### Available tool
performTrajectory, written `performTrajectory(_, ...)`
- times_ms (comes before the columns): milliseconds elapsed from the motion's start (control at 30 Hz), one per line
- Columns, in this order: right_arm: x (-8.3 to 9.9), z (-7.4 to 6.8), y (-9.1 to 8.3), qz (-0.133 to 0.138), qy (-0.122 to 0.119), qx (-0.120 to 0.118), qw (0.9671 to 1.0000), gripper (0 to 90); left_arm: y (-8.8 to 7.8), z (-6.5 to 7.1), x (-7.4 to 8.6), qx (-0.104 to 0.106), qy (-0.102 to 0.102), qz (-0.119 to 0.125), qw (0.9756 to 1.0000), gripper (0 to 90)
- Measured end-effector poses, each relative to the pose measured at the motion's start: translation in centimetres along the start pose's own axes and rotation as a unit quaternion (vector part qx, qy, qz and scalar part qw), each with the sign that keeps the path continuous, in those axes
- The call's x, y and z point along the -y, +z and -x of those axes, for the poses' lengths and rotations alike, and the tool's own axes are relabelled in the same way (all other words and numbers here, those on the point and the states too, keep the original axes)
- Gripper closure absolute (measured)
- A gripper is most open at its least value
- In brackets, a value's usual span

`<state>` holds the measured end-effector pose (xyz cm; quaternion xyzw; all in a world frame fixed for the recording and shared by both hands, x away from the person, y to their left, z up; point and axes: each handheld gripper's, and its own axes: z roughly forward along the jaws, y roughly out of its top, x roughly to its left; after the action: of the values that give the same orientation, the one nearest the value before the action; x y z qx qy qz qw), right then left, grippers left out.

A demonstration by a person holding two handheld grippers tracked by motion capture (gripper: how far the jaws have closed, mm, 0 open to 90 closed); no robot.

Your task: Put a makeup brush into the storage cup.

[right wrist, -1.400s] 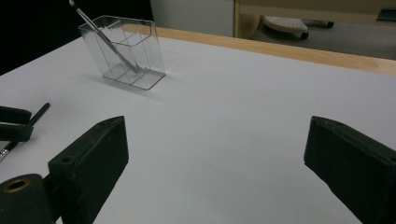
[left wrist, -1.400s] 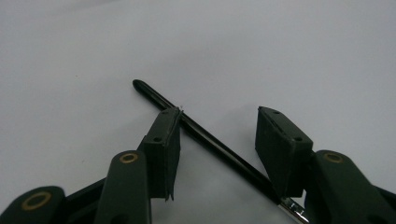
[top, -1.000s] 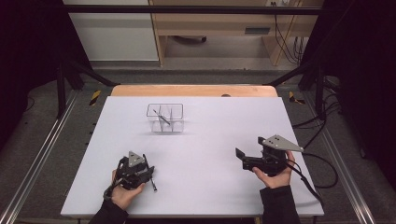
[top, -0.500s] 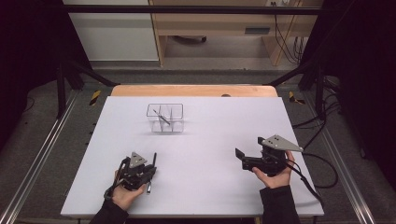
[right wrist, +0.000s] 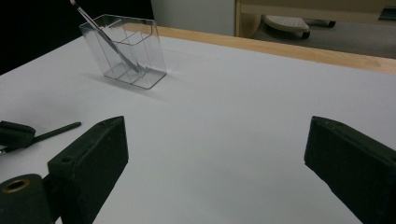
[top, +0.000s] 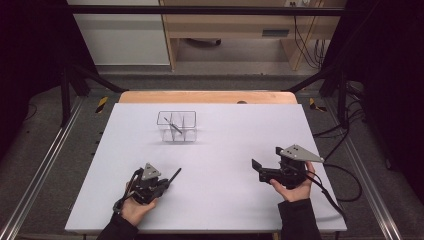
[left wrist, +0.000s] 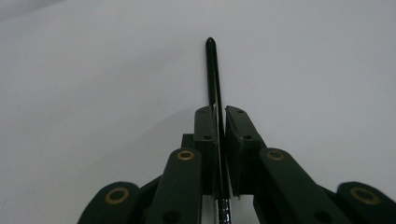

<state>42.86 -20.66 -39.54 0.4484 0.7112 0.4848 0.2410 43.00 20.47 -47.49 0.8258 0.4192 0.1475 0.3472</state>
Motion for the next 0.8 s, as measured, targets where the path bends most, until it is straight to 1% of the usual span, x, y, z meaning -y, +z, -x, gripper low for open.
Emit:
performTrajectory(67,0.0,0.0,0.0,0.000,0.000,0.000,1.0000,6.8,-0.2,0.0,-0.1,0.006,-0.002,0.001,1.0000,76.7)
performTrajectory(167,0.0,0.0,0.0,0.000,0.000,0.001,1.0000,6.8,-0.5,0.1,-0.1,0.006,0.003,-0.007,1.0000,72.5)
performTrajectory(267,0.0,0.0,0.0,0.001,0.000,0.000,1.0000,6.8,-0.7,0.2,0.0,0.003,0.007,-0.025,0.9997,71.8)
performTrajectory(300,0.0,0.0,-0.1,0.001,0.000,0.000,1.0000,6.8,-0.7,0.2,0.0,0.005,0.005,-0.030,0.9995,71.7)
performTrajectory(467,0.0,0.0,-0.1,0.004,0.000,0.000,1.0000,6.8,-1.1,0.3,0.0,0.007,0.012,-0.048,0.9987,72.9)
performTrajectory(533,0.0,0.1,-0.2,0.003,0.000,0.000,1.0000,6.8,-1.2,0.3,0.0,0.006,0.016,-0.054,0.9984,75.3)
performTrajectory(600,0.0,0.0,-0.1,0.003,0.000,0.000,1.0000,6.8,-1.2,0.2,0.0,0.002,0.021,-0.059,0.9980,79.6)
performTrajectory(633,0.0,0.0,-0.1,0.002,0.000,0.000,1.0000,6.8,-1.2,0.2,0.0,0.004,0.021,-0.060,0.9980,82.0)
performTrajectory(700,0.0,0.0,-0.1,0.001,0.000,0.000,1.0000,6.8,-1.3,0.0,-0.1,0.010,0.024,-0.064,0.9976,82.6)
performTrajectory(800,0.0,0.0,0.0,0.001,0.000,0.000,1.0000,6.8,-1.3,-0.1,-0.2,0.017,0.035,-0.067,0.9970,82.8)
